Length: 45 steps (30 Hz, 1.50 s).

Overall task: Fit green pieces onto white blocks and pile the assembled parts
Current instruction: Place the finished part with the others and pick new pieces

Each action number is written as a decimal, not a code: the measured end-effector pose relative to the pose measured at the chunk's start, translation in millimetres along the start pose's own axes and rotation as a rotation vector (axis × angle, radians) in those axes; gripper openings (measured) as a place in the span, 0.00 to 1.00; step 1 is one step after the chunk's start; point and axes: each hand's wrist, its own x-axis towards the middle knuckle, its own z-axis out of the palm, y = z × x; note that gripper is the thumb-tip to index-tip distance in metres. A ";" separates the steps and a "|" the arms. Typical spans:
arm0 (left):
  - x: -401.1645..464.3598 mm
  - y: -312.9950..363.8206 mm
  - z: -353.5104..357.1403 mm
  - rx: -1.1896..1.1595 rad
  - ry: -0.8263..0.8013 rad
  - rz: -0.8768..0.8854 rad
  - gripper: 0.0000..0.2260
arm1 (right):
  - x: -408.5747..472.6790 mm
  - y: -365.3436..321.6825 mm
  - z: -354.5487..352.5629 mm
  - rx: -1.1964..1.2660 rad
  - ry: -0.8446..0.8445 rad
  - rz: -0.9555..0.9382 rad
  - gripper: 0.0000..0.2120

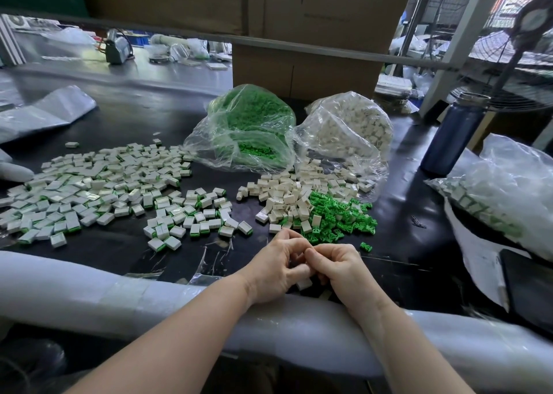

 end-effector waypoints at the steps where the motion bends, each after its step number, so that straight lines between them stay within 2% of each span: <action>1: -0.1 0.0 -0.2 -0.002 -0.001 0.000 0.05 | -0.3 -0.6 0.2 0.004 -0.002 0.001 0.11; 17: -1.6 3.1 0.5 0.015 -0.010 -0.003 0.05 | -2.5 -4.4 1.2 0.050 0.002 0.019 0.11; 23: -3.6 4.4 -1.1 -0.034 0.077 0.015 0.03 | -2.0 -6.4 3.1 0.090 0.014 -0.006 0.10; 26: -2.8 2.1 -3.3 -0.029 0.173 0.005 0.03 | -2.0 -6.6 1.7 0.115 0.108 -0.018 0.07; 28: -2.1 0.6 -4.3 0.005 0.190 0.000 0.04 | -2.0 -4.8 -0.6 0.075 0.171 -0.040 0.04; 33: -1.2 -2.2 -2.7 0.024 0.150 -0.034 0.07 | -3.8 -5.5 -0.5 -0.017 0.198 -0.112 0.10; 40: -0.9 -3.0 -2.0 0.055 0.177 -0.044 0.04 | -1.5 -2.4 1.6 -0.177 0.222 -0.134 0.10; 43: -1.0 -2.5 -1.8 0.013 0.170 -0.050 0.04 | 1.2 -0.5 2.8 -0.317 0.218 -0.134 0.10; 45: -0.9 -2.5 -1.7 -0.010 0.177 -0.056 0.04 | 1.7 -0.1 2.9 -0.315 0.203 -0.123 0.09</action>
